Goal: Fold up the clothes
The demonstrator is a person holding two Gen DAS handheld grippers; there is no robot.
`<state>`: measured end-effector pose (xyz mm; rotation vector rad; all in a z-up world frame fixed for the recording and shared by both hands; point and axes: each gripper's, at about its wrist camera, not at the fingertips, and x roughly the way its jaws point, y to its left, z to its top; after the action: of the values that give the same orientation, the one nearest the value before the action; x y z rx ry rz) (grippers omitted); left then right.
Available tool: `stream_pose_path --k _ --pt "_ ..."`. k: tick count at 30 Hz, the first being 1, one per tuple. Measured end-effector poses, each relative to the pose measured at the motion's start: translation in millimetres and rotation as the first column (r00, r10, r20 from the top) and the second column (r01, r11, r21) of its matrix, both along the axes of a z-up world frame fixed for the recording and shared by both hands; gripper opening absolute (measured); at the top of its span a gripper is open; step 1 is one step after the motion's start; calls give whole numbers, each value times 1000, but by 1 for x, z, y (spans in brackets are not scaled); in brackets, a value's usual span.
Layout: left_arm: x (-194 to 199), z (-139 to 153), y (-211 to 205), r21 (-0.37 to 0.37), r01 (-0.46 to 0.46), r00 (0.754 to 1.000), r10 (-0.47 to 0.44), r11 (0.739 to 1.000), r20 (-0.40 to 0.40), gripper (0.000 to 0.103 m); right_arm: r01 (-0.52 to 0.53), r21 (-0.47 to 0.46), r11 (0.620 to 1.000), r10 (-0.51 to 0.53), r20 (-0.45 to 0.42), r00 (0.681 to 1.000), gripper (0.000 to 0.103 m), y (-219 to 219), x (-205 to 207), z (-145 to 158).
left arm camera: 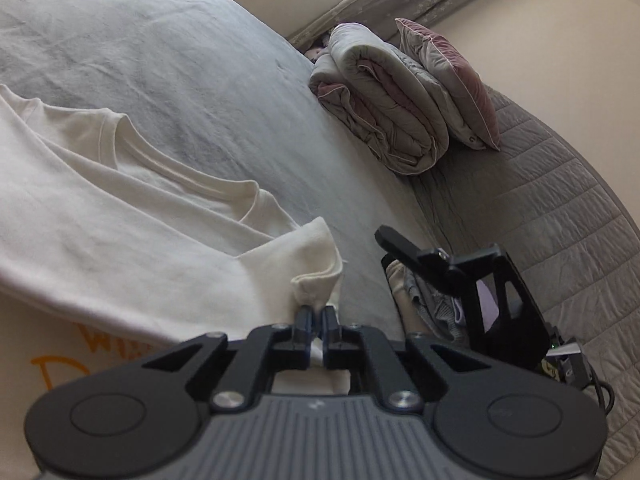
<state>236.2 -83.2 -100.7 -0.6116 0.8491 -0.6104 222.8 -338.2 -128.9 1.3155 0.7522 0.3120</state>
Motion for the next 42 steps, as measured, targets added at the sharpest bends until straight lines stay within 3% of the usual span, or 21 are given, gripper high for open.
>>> stream_pose_path --k 1,4,6,8,10,11,17,22,25,30,32,35,39,42 --pt "-2 0 0 17 20 1000 -20 1000 0 11 2 -3 1000 -2 -8 1000 79 0 2 -2" --pt "-14 9 13 94 39 997 -46 995 66 43 -13 -62 998 11 -41 999 74 5 7 -4" --pt "-22 20 30 154 21 991 -41 988 129 49 -30 -125 992 23 -57 998 64 9 9 -3" --pt "-27 28 50 217 -35 984 -5 976 178 56 -44 -203 978 32 -64 997 47 14 10 0" --pt "-30 35 76 280 -116 971 50 953 232 56 -70 -308 949 50 -75 996 13 22 11 4" --pt "-30 37 88 306 -154 964 75 940 254 56 -82 -356 931 60 -72 996 8 26 12 7" --pt "-31 33 152 392 -305 934 192 868 302 56 -74 -554 829 128 59 990 8 44 18 63" --pt "-34 23 166 417 -318 930 195 851 310 55 -23 -625 781 149 150 977 8 43 26 105" --pt "-30 19 157 445 -305 931 163 842 327 53 -17 -648 761 144 143 979 8 40 35 103" --pt "-21 12 141 519 -277 934 99 809 343 41 -31 -637 770 122 98 988 8 38 49 86" --pt "-17 9 139 544 -275 937 95 793 335 27 -36 -629 776 111 80 991 8 37 54 81" --pt "-16 5 138 575 -271 939 81 772 333 16 -41 -628 777 103 63 993 8 34 54 77" --pt "-23 5 140 605 -276 931 51 747 362 9 -40 -638 769 93 50 994 8 31 55 71" --pt "-28 7 146 603 -283 923 42 746 381 7 -36 -651 758 88 47 995 7 29 53 69"
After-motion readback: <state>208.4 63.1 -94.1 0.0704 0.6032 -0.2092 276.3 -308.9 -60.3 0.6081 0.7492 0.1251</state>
